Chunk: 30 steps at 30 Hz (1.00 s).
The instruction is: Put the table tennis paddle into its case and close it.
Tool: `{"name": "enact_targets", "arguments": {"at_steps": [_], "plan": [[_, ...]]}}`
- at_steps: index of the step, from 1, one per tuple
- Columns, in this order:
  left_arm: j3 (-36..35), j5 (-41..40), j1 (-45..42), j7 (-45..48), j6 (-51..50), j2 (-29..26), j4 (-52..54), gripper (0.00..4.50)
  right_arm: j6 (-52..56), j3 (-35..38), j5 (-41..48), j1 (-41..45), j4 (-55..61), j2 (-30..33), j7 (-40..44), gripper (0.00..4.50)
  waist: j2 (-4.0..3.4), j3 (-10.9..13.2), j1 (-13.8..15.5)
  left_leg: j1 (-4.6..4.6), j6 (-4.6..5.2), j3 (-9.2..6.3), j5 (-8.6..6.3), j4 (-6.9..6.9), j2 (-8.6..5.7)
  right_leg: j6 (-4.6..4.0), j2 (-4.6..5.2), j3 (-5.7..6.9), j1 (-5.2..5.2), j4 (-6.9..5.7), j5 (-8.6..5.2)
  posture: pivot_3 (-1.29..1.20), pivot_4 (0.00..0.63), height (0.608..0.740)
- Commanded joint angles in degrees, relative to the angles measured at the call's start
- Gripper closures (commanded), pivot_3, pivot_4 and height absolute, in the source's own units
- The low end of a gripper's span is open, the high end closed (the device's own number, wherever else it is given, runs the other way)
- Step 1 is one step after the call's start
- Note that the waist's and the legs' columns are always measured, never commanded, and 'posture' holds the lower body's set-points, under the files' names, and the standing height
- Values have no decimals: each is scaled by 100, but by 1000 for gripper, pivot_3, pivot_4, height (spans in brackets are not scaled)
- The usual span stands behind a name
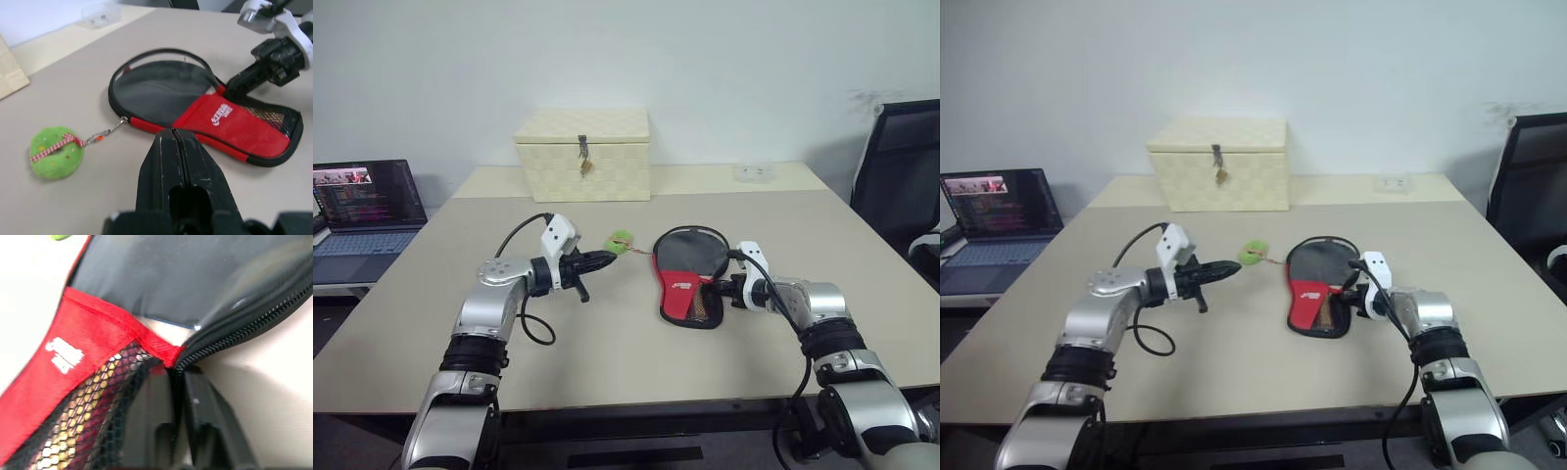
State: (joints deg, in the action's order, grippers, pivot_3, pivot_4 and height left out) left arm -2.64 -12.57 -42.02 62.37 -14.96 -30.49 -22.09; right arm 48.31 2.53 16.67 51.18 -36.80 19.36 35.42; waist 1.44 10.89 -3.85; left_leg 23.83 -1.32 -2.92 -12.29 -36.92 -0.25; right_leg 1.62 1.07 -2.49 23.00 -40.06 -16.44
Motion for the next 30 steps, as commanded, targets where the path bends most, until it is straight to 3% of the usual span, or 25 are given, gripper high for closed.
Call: {"name": "enact_targets", "arguments": {"at_steps": [1, 7, 13, 24, 30], "plan": [[-57, -394, 290, 436, -300, -309, 662, 4500, 378, 19, 308, 177, 77, -279, 336, 4484, 0, 0, -39, 0, 0, 0, 0, 2, 2, 0, 0, 0, 1, 1, 0, 0, 150, 740], [-16, -908, 976, 951, -975, -748, 1664, 4500, 1055, -64, 572, 26, 995, -623, 334, 4484, -3, 2, -137, 7, 0, 3, 0, 17, 17, -8, 1, -5, 20, 3, -4, 0, 150, 740], [53, -1170, 1414, 863, -1372, -765, 2397, 4500, 1796, -88, 752, -628, 2368, -967, -110, 4484, -3, 2, -78, 14, 0, -3, 0, 20, 12, -12, 6, 2, 19, 6, -6, 0, 150, 740], [178, -1328, 1559, 802, -1495, -806, 2630, 4500, 3718, 636, 1326, -1873, 4845, -1011, -982, 4484, -3, 2, 33, 15, 0, -8, 0, 18, 3, -10, 10, 6, 17, 8, -7, 0, 150, 740], [260, -1291, 1440, 828, -1430, -766, 2478, 4500, 4307, 972, 1393, -2262, 5454, -1334, -1287, 4484, -3, 2, 55, 15, 0, -7, 0, 18, 4, -9, 8, 5, 17, 9, -7, 0, 150, 740]]}}
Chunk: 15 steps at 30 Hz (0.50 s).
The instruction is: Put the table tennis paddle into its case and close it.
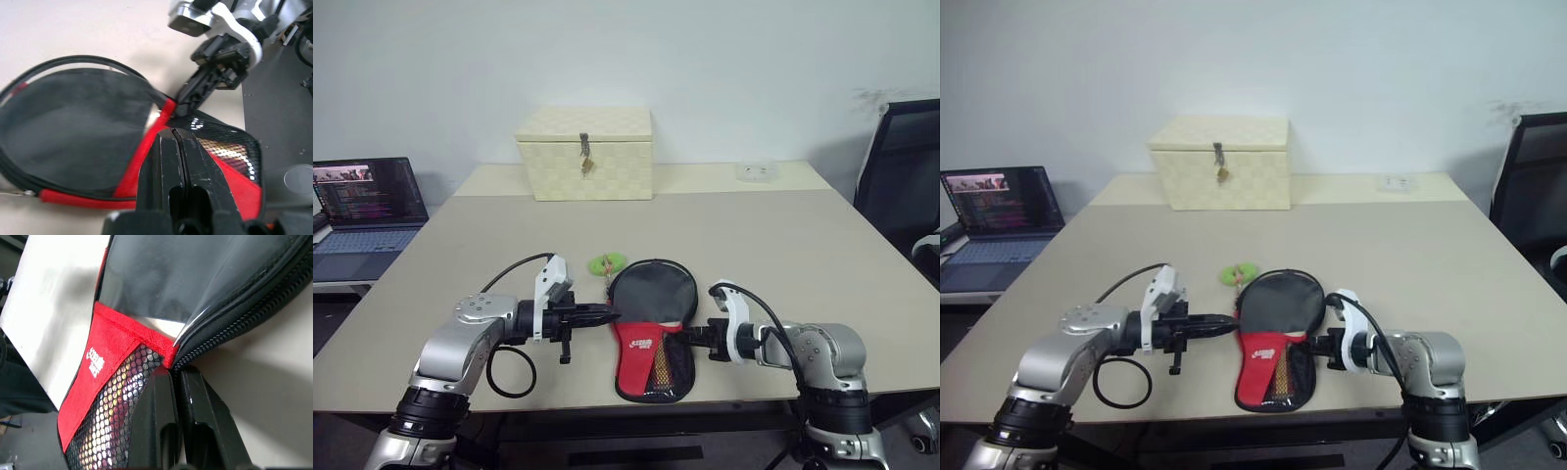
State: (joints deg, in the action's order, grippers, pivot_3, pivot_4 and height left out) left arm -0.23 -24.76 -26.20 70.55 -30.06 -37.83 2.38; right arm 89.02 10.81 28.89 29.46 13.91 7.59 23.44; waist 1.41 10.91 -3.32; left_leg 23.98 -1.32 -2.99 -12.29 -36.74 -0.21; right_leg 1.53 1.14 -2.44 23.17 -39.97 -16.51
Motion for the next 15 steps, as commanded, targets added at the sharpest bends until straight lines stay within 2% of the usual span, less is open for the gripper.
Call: {"name": "enact_targets", "arguments": {"at_steps": [1, 8, 11, 15], "plan": [[28, -67, -155, 14, 91, -26, 14, 4500, 273, 164, 160, -115, 422, -212, -129, 4484, 0, 0, 3, 0, 0, -1, 0, 0, 0, 0, -1, 1, 0, 0, 0, 0, 150, 740], [65, -71, -189, -9, 139, -19, -34, 4500, 165, 139, 93, -291, 433, -209, -237, 4484, 0, 0, 3, 0, 0, 1, 0, 1, -2, 1, -4, 1, 0, 1, 0, 0, 150, 740], [25, -94, -112, -51, 118, -40, 29, 4500, -139, -165, 37, -422, 652, 261, -152, 3728, 0, 0, 9, 1, 0, 0, 0, 2, -3, 1, -4, 2, 0, 3, -1, 0, 150, 740], [-69, -107, 19, -176, 99, -62, 101, 4500, -693, -823, 254, -482, 1371, 1155, 379, 2390, 0, 0, 13, 1, 0, 1, 0, 1, -10, 6, -4, 3, -4, 5, -3, 0, 150, 740]]}}
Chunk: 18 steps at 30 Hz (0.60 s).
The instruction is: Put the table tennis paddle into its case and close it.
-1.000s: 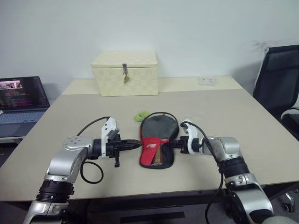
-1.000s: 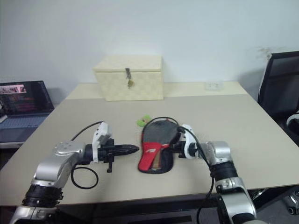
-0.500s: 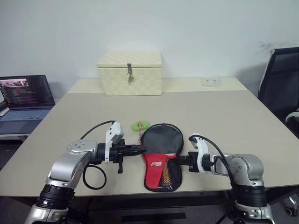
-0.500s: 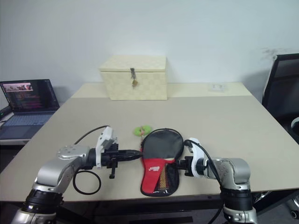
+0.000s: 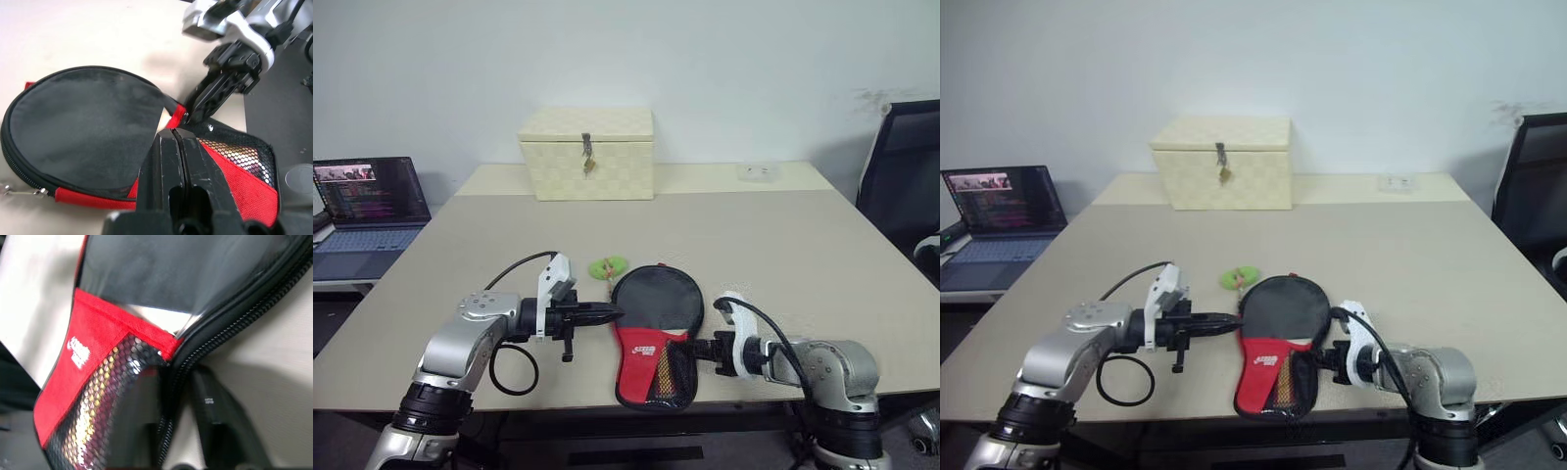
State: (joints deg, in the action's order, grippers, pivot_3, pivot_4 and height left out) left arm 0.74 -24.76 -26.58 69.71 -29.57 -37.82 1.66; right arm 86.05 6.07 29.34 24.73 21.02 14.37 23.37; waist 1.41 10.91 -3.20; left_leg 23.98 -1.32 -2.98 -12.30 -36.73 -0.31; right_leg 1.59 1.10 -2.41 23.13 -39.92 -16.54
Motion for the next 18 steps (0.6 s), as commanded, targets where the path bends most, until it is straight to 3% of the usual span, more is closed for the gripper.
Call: {"name": "enact_targets", "arguments": {"at_steps": [1, 4, 7, 11, 12, 15, 18], "plan": [[-198, -108, 87, -144, 60, -64, 183, 4500, -589, -616, 290, -1, 957, 833, 655, 2036, 0, 1, 4, 1, 0, 0, 0, -1, -1, 1, 0, 0, 0, 1, 0, 0, 150, 740], [-285, -104, 136, -303, 88, -51, 163, 4500, -1298, -1159, 332, 176, 1389, 1691, 1353, 957, 1, 1, 0, 1, 1, -4, 0, 0, 5, 2, 0, 1, 0, 4, -1, 0, 150, 740], [-383, -83, 78, -516, 100, -5, 29, 4500, -1665, -776, 630, 706, 945, 1501, 1565, 39, 2, 2, -26, -4, 1, 0, 0, 0, 13, 21, 0, -2, -2, 4, -12, 0, 150, 740], [-514, 254, -336, -1260, 460, 238, -641, 4500, -2168, -675, 516, 1249, 65, 853, 1256, 39, 3, 1, 16, -9, 0, -7, 0, -5, 17, 10, -1, 4, -8, 1, -6, 0, 150, 740], [-512, 425, -502, -1493, 661, 300, -933, 4324, -2344, -805, 356, 1329, -200, 685, 1128, 8, 7, -1, 29, -8, 0, -8, 0, -8, 16, 4, -1, 6, -8, -1, -2, 0, 150, 740], [-422, 738, -816, -1771, 1085, 378, -1555, 3570, -2728, -1136, 25, 1366, -650, 425, 956, 0, 7, -2, 50, -4, 0, -9, 0, -12, 7, 1, -1, 7, -10, 0, 2, 0, 150, 740], [-274, 1130, -1256, -2073, 1502, 501, -2411, 2429, -3077, -1552, -330, 1195, -940, 259, 828, 0, 7, -2, 79, 8, 0, -4, 0, -9, -5, 6, 4, 6, 2, 3, 5, 0, 150, 740]]}}
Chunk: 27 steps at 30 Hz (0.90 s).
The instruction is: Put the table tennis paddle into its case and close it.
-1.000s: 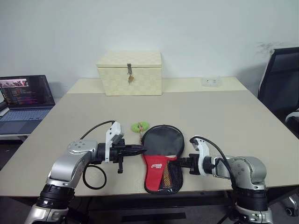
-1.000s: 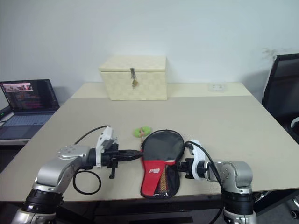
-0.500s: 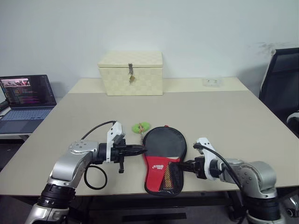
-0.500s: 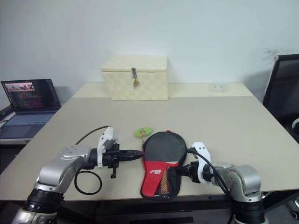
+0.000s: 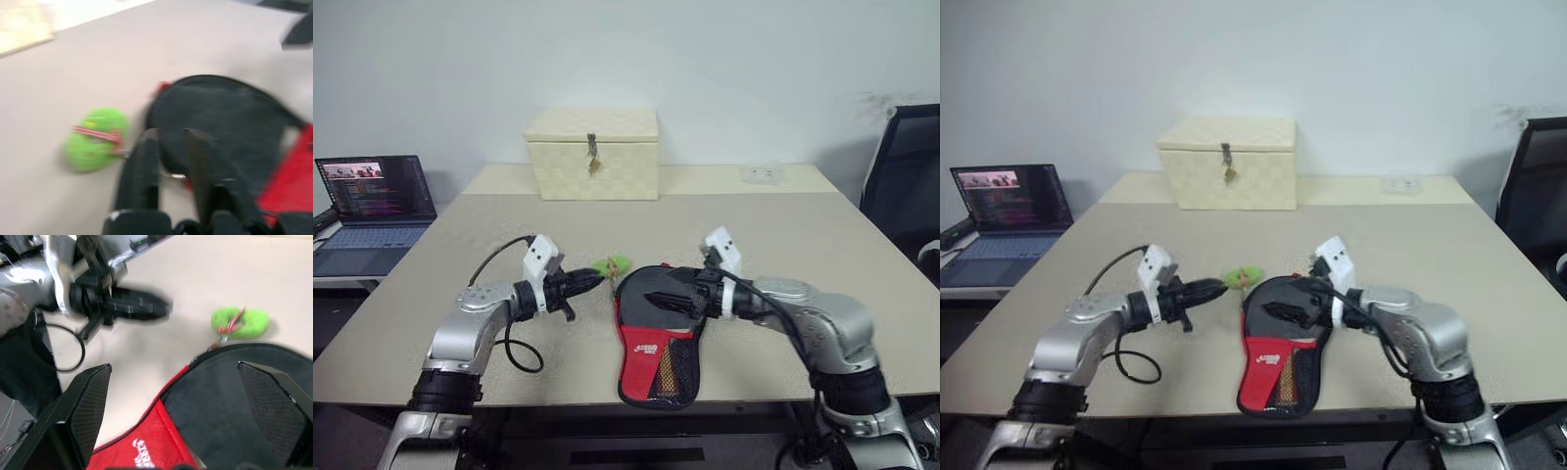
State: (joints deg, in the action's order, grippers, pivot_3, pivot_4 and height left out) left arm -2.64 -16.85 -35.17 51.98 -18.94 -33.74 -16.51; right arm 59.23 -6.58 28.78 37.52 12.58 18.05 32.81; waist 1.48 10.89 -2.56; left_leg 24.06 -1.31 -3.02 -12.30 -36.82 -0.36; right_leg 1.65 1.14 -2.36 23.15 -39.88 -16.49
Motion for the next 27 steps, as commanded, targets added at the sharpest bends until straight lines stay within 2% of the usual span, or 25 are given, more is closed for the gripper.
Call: {"name": "enact_targets", "arguments": {"at_steps": [1, 6, 7, 13, 16, 27], "plan": [[84, 448, -528, -407, 555, 143, -844, 2051, -456, -356, -339, -128, -135, -134, -139, 0, 0, 0, 31, 4, 0, -2, 0, 0, -1, 0, 1, 2, 2, 1, 0, 0, 150, 740], [116, 856, -1406, -945, 904, 483, -2446, 167, -509, -450, -514, -271, -131, -272, -352, 0, 0, 0, 76, 17, 0, -6, 0, -4, -1, 1, 1, 6, 10, 1, 0, 0, 150, 740], [127, 935, -1581, -1017, 972, 524, -2780, 58, -508, -455, -544, -288, -131, -295, -387, 0, 0, 0, 76, 17, 0, -7, 0, -7, -2, 1, 0, 8, 10, 0, 0, 0, 150, 740], [274, 1302, -2690, -855, 1096, 899, -4778, 58, -498, -430, -692, -330, -174, -392, -600, 0, 0, 0, 73, 18, 0, -7, 0, -8, -5, 2, -4, 10, 10, -2, 0, 0, 150, 740], [321, 1516, -2981, -893, 1149, 1070, -5379, 58, -475, -414, -769, -333, -175, -429, -679, 0, 0, 0, 62, 20, 0, -6, 0, -6, -6, 2, -4, 12, 10, 0, 0, 0, 150, 740], [396, 1990, -3112, -995, 1194, 1334, -5876, 58, -510, -519, -880, -456, -38, -427, -822, 0, 1, 0, 50, 19, 0, -7, 0, -7, -4, 2, -5, 10, 12, -5, 0, 0, 150, 740]]}}
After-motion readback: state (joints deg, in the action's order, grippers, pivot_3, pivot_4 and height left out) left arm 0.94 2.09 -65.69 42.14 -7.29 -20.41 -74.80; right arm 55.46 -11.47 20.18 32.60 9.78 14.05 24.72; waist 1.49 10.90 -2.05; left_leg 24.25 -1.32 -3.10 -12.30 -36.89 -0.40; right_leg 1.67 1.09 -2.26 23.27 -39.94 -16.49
